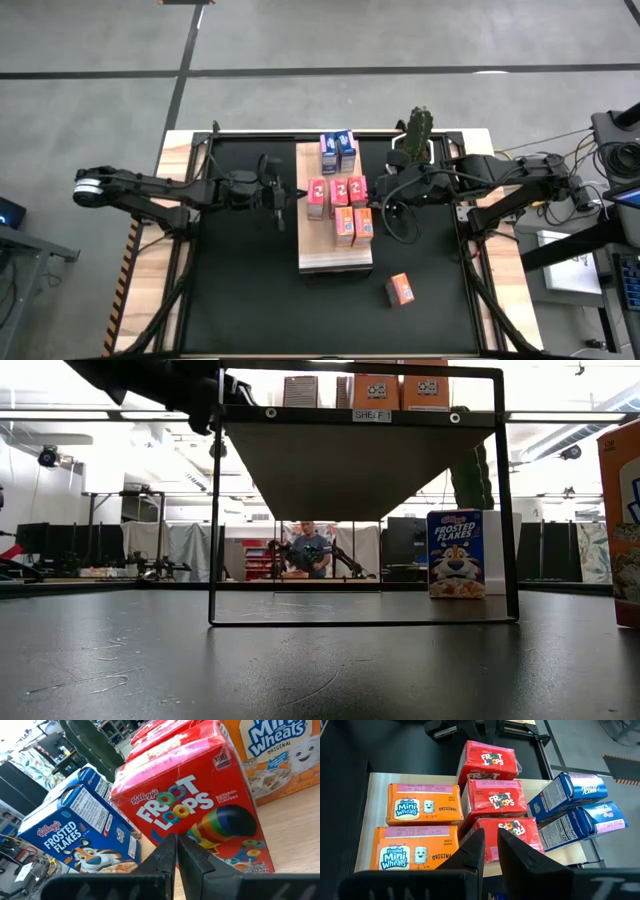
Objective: Stack cereal on shelf
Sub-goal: Put the red cereal box aligned with the other red cereal box on the shelf
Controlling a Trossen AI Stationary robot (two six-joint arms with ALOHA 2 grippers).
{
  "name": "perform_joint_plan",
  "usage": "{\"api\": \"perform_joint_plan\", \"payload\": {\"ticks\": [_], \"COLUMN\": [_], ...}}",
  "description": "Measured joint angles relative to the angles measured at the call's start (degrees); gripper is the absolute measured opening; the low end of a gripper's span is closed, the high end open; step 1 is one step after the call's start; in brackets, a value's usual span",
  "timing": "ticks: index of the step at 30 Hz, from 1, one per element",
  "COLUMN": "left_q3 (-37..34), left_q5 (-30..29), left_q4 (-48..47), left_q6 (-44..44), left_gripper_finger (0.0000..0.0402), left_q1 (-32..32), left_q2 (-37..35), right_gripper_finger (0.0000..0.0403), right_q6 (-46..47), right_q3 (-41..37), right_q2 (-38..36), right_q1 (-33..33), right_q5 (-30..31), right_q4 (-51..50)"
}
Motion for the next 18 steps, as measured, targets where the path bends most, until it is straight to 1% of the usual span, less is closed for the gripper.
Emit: {"api": "perform_joint_plan", "payload": {"ticks": [1,5,18], "left_q3": [0.0,0.0,0.0], "left_q5": [0.2,4.5,4.5], "left_q4": [-0.3,-1.1,-1.0], "left_q6": [-0.3,-2.0,-3.2], "left_gripper_finger": [0.0000,0.0000,0.0000], "left_q1": [-0.1,-0.2,-0.2], "left_q2": [0.0,0.0,0.0], "right_gripper_finger": [0.0043,0.0043,0.0043], "right_q6": [0.0,0.3,1.0], "right_q3": [0.0,0.0,0.0], "right_q2": [0.0,0.0,0.0], "right_q1": [0.0,0.0,0.0], "right_q5": [0.0,0.0,0.0], "right_q4": [0.0,0.0,-0.1]}}
